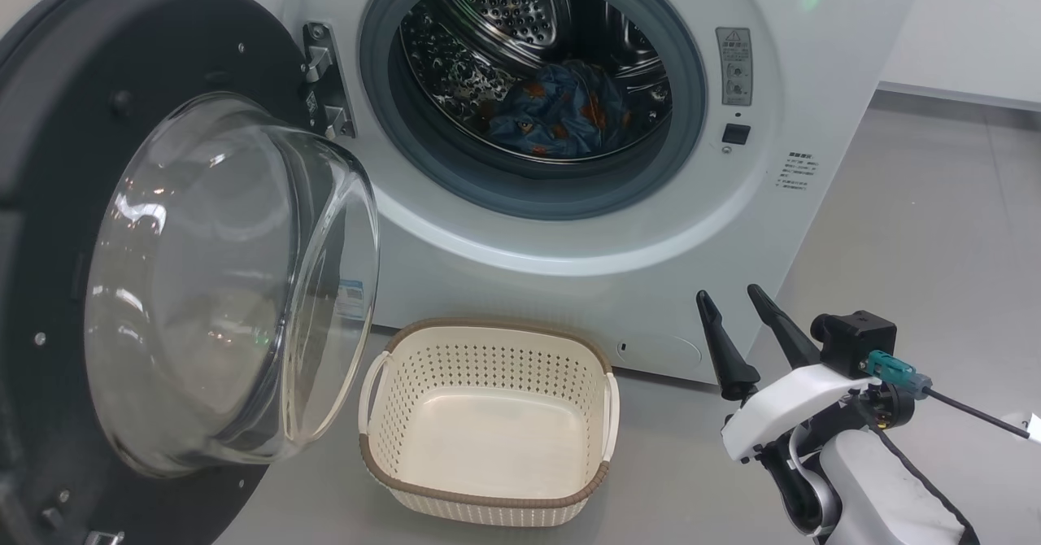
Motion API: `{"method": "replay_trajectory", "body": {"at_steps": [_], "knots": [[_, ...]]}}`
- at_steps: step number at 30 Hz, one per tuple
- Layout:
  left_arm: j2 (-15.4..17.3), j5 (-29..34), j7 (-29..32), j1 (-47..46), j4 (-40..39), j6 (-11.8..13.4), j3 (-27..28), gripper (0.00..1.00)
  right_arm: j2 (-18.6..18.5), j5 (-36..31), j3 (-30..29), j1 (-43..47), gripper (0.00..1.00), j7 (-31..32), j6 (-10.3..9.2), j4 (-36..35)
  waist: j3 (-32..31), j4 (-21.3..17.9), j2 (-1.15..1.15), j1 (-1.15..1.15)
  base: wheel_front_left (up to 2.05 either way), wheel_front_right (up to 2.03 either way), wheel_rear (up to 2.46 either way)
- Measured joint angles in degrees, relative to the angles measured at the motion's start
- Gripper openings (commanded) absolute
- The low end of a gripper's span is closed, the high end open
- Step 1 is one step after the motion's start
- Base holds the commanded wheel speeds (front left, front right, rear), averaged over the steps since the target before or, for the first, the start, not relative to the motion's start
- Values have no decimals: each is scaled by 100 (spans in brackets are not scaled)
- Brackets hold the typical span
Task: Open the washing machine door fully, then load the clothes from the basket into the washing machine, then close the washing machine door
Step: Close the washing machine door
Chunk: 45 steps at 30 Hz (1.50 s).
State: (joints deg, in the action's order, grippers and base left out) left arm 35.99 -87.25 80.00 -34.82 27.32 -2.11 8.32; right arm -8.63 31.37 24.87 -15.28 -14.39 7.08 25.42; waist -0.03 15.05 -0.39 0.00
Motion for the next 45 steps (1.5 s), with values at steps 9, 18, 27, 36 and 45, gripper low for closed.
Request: {"method": "replay_trajectory", "body": {"at_steps": [9, 18, 27, 36, 45], "knots": [[-227, -324, 471, 233, -691, 212, -132, 0, -12, 0, -3, 44, 100, 0, 0, -29, -53, -217, 0, 0, 0, 0, 0], [-456, -456, 619, 407, -1508, 387, -171, 0, 8, 1, 73, 105, 100, 0, 0, -66, -65, -467, 0, 0, 0, 0, 0], [-699, -637, 552, 737, -2079, 546, -115, 0, 10, 0, 65, 103, 100, 0, 0, -92, -37, -873, 0, -1, 0, 0, 0], [-976, -691, 271, 870, -2697, 590, -23, 0, 0, -1, 4, 101, 100, 0, 0, -118, 18, -1471, 0, 0, 0, 0, 0], [-1236, -664, -97, 872, -3114, 633, 62, 0, -1, -3, -56, 94, 100, 0, 0, -187, 122, -1937, 0, 0, 0, 0, 0]]}}
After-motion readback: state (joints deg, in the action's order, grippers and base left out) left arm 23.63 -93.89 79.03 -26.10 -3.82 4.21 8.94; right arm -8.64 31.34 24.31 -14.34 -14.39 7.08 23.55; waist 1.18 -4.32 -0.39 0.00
